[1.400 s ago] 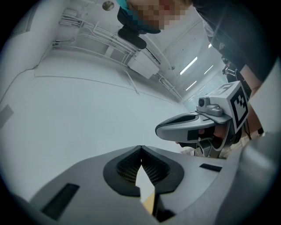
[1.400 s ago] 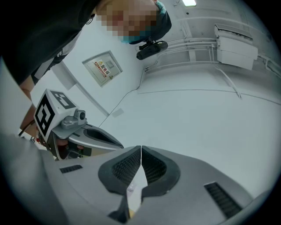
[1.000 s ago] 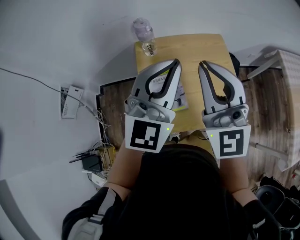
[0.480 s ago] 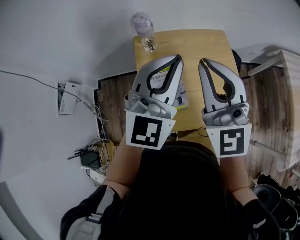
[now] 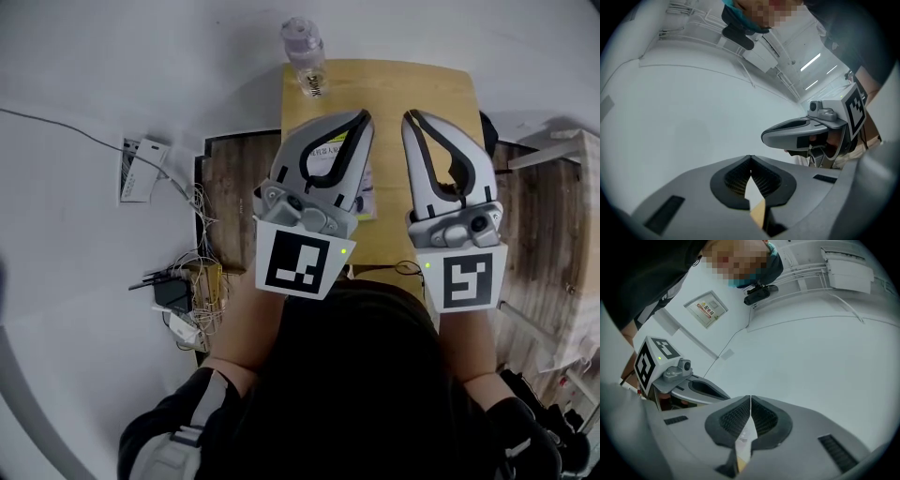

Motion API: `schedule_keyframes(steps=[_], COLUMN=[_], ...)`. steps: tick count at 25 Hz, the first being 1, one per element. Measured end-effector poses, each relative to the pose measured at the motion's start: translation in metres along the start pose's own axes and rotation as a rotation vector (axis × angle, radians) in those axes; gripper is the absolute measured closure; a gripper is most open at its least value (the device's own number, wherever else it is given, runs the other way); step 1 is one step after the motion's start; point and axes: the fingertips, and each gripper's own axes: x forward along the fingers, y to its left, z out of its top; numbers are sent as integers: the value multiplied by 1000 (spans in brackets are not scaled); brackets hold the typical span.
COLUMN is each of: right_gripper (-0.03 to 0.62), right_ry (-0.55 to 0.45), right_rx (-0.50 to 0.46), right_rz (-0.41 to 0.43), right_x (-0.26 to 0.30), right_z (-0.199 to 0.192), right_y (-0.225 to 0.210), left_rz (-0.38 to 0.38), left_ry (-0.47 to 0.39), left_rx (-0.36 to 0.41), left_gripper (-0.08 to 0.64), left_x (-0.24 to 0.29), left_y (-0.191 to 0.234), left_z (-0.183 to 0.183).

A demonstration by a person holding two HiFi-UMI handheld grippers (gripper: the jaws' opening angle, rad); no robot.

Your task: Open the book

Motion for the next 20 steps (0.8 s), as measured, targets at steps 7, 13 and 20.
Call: schedule_keyframes(steps=[7, 13, 20], right_gripper=[561, 561, 561], right_ry=[-20, -21, -18], right_rx=[19, 31, 46], right_rz=[55, 85, 80], right_x=[4, 5, 2], right_z=[-7, -12, -16], right_y=[-6, -6, -9], left_rz=[40, 58, 60], left_ry=[38, 68, 114], left_rx=[-9, -30, -44], left_gripper=[554, 554, 554], left_x=[7, 11, 13], left_y=[-2, -2, -7], left_z=[-7, -15, -28])
